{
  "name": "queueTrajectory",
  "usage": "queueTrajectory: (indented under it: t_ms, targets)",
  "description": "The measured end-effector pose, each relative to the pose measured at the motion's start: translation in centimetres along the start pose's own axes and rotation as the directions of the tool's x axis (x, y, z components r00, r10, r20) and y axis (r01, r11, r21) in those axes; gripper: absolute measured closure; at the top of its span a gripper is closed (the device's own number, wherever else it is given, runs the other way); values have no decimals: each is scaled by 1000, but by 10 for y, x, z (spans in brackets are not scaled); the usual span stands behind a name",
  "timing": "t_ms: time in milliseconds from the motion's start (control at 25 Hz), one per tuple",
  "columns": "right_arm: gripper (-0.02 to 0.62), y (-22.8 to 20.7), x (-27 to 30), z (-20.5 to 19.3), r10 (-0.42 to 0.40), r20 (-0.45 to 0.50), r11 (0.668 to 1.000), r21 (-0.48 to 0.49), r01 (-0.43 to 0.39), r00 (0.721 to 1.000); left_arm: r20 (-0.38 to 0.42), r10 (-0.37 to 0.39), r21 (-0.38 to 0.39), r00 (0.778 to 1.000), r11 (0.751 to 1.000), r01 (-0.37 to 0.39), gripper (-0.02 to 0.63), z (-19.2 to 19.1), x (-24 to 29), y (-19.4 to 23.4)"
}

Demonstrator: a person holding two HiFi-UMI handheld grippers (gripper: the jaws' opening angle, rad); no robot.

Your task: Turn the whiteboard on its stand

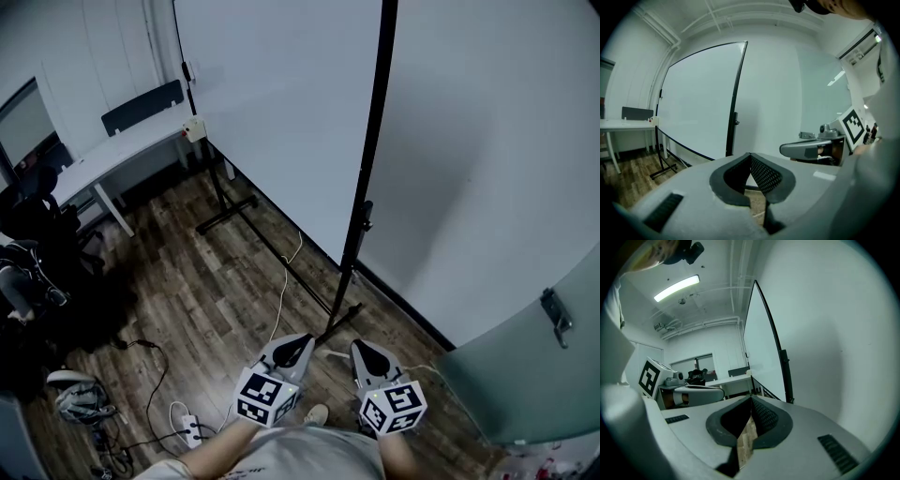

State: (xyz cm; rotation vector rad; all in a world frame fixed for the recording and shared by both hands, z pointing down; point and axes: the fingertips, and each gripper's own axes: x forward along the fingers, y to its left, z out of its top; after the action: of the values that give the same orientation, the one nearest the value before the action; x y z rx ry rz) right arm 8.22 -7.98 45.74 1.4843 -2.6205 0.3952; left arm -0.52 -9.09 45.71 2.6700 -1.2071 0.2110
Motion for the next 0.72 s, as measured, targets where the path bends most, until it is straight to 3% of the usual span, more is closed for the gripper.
queueTrajectory:
  t_ms: [720]
  targets:
    - [588,-36,18,10,-4,7,1000,20,4,1000,-17,11,1,1000,1000,-11,595,4,36,5]
